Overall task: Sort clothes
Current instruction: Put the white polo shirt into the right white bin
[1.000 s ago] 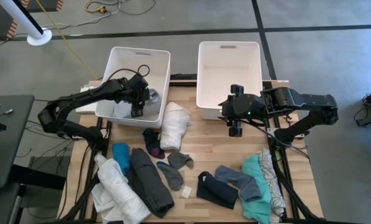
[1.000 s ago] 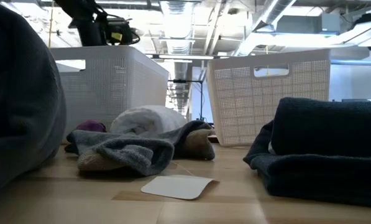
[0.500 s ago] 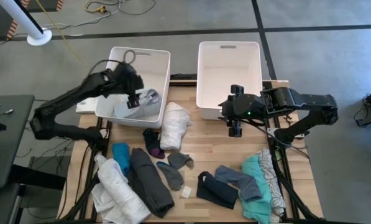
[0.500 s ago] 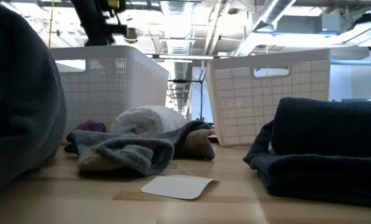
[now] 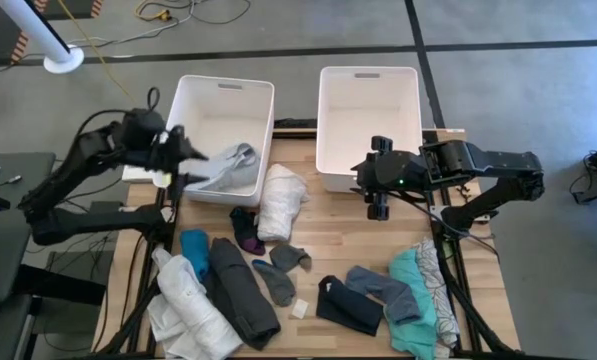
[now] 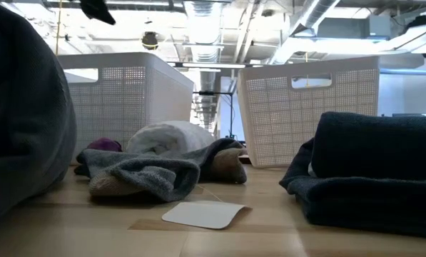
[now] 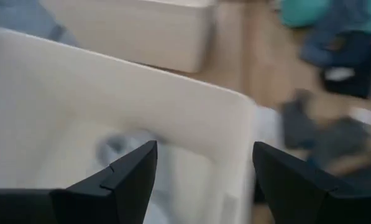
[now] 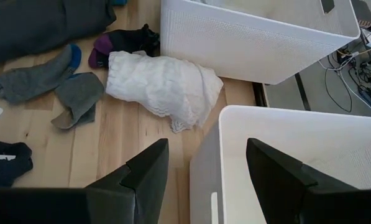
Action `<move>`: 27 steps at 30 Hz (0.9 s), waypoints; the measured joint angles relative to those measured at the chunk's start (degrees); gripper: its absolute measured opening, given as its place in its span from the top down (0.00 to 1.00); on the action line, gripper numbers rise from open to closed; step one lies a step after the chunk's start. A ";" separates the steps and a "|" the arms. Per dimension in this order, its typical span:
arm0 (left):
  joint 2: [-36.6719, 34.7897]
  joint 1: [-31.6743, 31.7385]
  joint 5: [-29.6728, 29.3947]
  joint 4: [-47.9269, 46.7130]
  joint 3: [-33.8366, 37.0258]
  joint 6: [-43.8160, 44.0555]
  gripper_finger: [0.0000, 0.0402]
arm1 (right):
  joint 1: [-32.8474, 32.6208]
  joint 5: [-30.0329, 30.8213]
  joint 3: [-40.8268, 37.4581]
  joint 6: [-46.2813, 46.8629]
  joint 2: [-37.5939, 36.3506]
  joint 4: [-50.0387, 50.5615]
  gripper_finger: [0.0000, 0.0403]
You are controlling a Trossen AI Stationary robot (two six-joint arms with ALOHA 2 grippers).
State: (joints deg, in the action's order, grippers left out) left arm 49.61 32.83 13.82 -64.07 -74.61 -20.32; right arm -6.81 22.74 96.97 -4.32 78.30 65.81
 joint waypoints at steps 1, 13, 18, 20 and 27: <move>-0.64 -0.86 0.69 -2.03 0.00 1.01 0.35 | 0.01 0.00 0.00 0.11 0.00 -0.09 0.42; -4.27 -14.33 1.83 -18.30 1.48 11.57 0.35 | 0.02 0.01 0.00 3.35 0.00 -1.39 0.42; -5.71 -20.28 4.58 -18.36 6.37 13.62 0.35 | 0.02 0.02 0.00 5.18 0.15 -2.89 0.42; -5.93 -22.84 5.22 -18.05 9.19 14.31 0.35 | 0.02 0.02 0.00 5.53 0.43 -3.59 0.42; -6.49 -33.06 8.35 -8.35 21.36 17.37 0.35 | 0.09 0.04 0.00 8.33 1.76 -3.75 0.42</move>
State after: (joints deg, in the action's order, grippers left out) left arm 43.12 -0.23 22.17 -72.42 -53.26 -2.95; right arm -6.72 22.78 96.97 4.01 80.06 62.06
